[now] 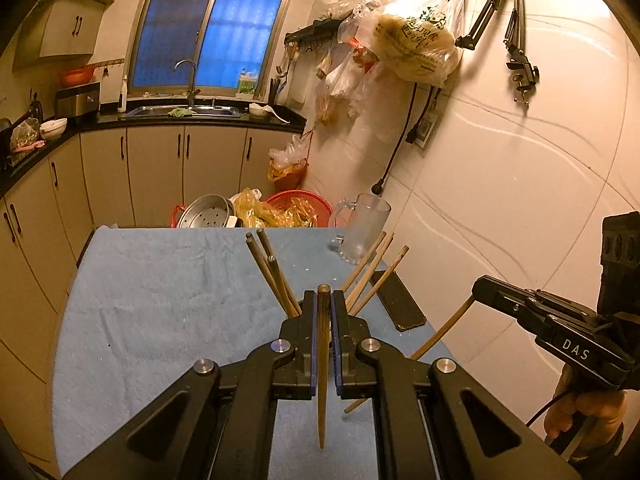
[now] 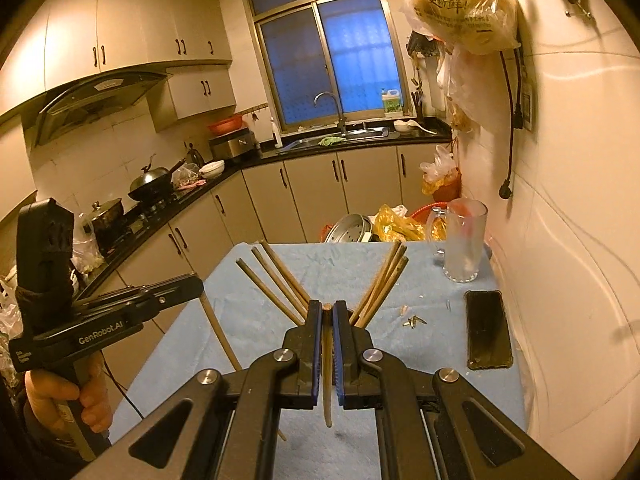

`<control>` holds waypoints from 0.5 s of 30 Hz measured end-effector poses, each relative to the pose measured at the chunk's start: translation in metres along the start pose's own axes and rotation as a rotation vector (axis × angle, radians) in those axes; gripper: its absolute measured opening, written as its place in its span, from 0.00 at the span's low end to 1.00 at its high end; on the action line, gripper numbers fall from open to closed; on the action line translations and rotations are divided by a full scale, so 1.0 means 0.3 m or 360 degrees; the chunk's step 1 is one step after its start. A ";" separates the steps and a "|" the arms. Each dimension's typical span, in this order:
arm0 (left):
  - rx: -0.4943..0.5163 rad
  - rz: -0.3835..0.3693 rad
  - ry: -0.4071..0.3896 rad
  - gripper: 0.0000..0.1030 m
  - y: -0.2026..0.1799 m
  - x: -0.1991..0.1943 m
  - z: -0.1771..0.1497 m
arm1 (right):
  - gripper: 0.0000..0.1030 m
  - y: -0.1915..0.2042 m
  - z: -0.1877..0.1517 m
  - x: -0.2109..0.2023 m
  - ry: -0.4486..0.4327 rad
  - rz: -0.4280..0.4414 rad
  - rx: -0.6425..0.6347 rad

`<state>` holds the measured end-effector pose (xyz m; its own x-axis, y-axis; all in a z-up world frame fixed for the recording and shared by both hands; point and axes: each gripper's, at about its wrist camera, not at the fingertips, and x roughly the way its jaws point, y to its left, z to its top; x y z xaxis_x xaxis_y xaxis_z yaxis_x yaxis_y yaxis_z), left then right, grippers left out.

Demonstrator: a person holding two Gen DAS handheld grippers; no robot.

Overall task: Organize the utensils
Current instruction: 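Lower both held chopsticks into the black cup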

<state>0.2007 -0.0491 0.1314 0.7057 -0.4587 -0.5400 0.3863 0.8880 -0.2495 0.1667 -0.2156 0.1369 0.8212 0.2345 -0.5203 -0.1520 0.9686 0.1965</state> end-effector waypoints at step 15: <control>0.0024 -0.0008 -0.0108 0.06 -0.036 -0.050 0.102 | 0.06 0.025 0.070 -0.050 -0.0090 -0.0002 -0.0032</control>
<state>0.2040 -0.0529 0.1666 0.7424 -0.4645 -0.4828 0.3984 0.8854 -0.2393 0.1647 -0.2137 0.1635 0.8510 0.2291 -0.4726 -0.1617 0.9704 0.1791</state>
